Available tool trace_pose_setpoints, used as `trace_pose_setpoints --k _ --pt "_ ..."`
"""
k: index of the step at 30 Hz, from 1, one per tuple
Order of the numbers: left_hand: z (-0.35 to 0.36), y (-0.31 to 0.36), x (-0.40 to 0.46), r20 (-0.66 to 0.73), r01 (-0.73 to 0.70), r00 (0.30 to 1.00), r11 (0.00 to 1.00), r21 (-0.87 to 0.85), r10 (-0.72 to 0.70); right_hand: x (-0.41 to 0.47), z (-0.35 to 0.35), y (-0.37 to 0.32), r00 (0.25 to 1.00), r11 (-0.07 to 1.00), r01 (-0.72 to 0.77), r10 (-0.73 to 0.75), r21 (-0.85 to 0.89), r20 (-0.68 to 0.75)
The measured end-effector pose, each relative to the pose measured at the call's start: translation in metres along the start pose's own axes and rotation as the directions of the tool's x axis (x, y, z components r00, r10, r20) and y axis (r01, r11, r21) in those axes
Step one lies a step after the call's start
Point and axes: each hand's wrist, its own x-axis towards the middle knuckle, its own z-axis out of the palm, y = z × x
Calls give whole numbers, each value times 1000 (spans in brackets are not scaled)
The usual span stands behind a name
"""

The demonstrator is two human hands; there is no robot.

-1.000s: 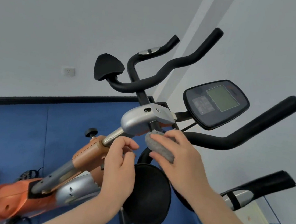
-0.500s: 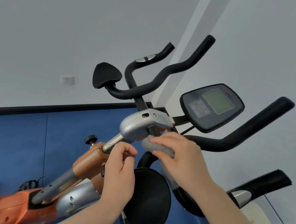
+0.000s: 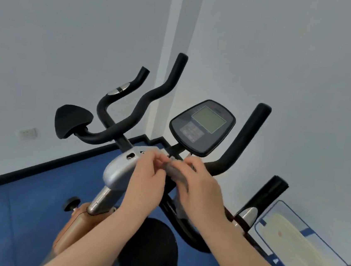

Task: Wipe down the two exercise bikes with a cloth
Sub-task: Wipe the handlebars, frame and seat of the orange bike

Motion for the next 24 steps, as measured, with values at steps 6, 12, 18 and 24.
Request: trace_pose_setpoints --k 6,12,18,24 --pt "1 -5 -5 -20 -64 998 996 56 65 8 -39 38 954 967 -255 252 0 -165" --pt "-3 -6 -12 -39 -106 993 993 47 107 -15 -26 23 999 992 -34 38 -120 27" --pt "1 -8 -9 143 -107 987 971 216 77 -15 -21 22 995 992 -80 74 -98 -71" --pt "3 -11 -6 172 -84 984 961 264 39 5 -52 51 923 926 -335 286 -173 -257"
